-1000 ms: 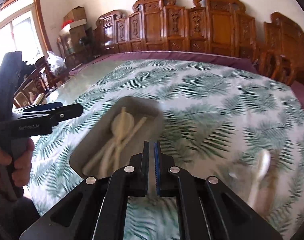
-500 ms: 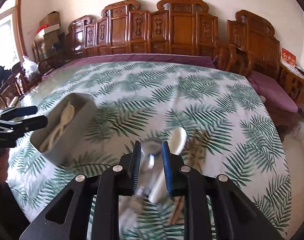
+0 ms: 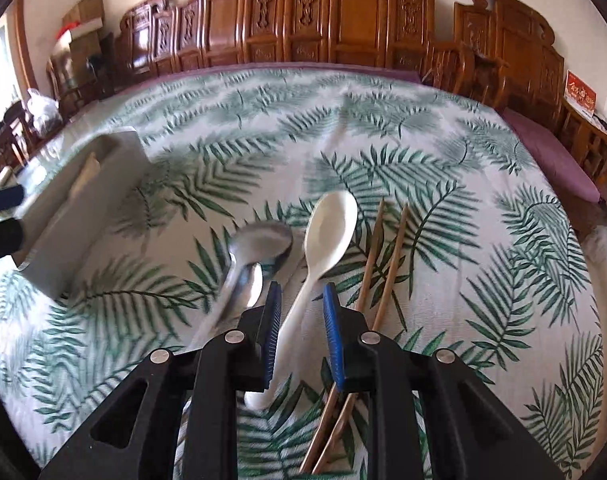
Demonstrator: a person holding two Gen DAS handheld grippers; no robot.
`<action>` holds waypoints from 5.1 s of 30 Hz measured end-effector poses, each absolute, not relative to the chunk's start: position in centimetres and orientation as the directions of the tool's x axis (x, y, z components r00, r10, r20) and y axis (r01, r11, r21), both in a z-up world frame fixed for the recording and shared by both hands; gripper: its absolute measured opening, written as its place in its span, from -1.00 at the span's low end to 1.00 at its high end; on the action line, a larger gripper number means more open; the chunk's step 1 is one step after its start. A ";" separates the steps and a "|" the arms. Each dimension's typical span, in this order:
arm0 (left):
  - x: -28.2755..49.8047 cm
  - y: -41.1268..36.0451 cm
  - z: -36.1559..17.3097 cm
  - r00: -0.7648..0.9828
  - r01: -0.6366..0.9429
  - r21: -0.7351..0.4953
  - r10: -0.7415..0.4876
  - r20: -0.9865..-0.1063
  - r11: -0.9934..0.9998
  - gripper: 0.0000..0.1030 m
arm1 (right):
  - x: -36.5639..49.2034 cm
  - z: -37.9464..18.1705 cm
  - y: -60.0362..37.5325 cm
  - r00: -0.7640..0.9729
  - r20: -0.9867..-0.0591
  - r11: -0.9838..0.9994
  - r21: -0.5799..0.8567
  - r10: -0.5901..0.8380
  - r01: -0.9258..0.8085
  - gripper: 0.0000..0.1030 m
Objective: Organize utensils
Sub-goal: 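Move the open right tool back toward the utensil pile, then grasp a white plastic spoon with the right tool while the left tool grasps a steel spoon, then carry the steel spoon into the grey tray with the left tool while the right tool holds the white spoon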
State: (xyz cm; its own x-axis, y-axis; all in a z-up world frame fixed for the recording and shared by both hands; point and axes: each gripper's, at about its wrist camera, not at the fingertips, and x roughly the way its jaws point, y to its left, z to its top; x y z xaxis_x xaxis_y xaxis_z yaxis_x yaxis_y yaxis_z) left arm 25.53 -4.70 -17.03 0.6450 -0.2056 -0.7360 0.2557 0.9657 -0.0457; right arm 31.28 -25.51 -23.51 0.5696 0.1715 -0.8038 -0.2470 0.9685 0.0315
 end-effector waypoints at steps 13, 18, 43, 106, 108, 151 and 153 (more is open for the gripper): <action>25.0 -6.6 -18.6 0.635 0.272 -0.032 -0.204 -0.745 0.962 0.78 | 32.9 -24.2 -25.6 0.514 -0.848 0.978 0.025 0.130 -0.207 -0.83; 24.9 -7.8 -19.0 0.631 0.279 -0.009 -0.191 -0.752 0.960 0.78 | 32.6 -23.1 -26.5 0.532 -0.830 0.977 0.069 0.167 -0.200 -0.83; 29.4 -15.3 -24.3 0.490 0.310 -0.024 -0.181 -0.853 0.951 0.14 | 31.3 -20.3 -31.6 0.602 -0.754 0.964 0.190 0.264 -0.185 -0.83; 25.4 -11.0 -15.4 0.680 0.315 0.052 -0.187 -0.709 0.948 -0.90 | 28.3 -18.8 -25.3 0.616 -0.721 0.936 0.133 0.317 -0.326 -0.83; 25.0 -10.8 -15.0 0.686 0.313 0.048 -0.191 -0.702 0.949 -0.90 | 28.2 -18.7 -25.3 0.618 -0.719 0.936 0.131 0.318 -0.328 -0.83; 29.2 6.0 -18.7 0.659 0.047 -0.036 -0.058 -0.750 0.998 -0.89 | 25.6 -14.4 -14.9 0.619 -0.637 0.868 0.173 0.459 -0.466 -0.82; 29.5 6.0 -19.0 0.652 0.042 -0.034 -0.053 -0.756 0.999 -0.89 | 25.7 -14.5 -14.8 0.617 -0.639 0.867 0.172 0.459 -0.467 -0.82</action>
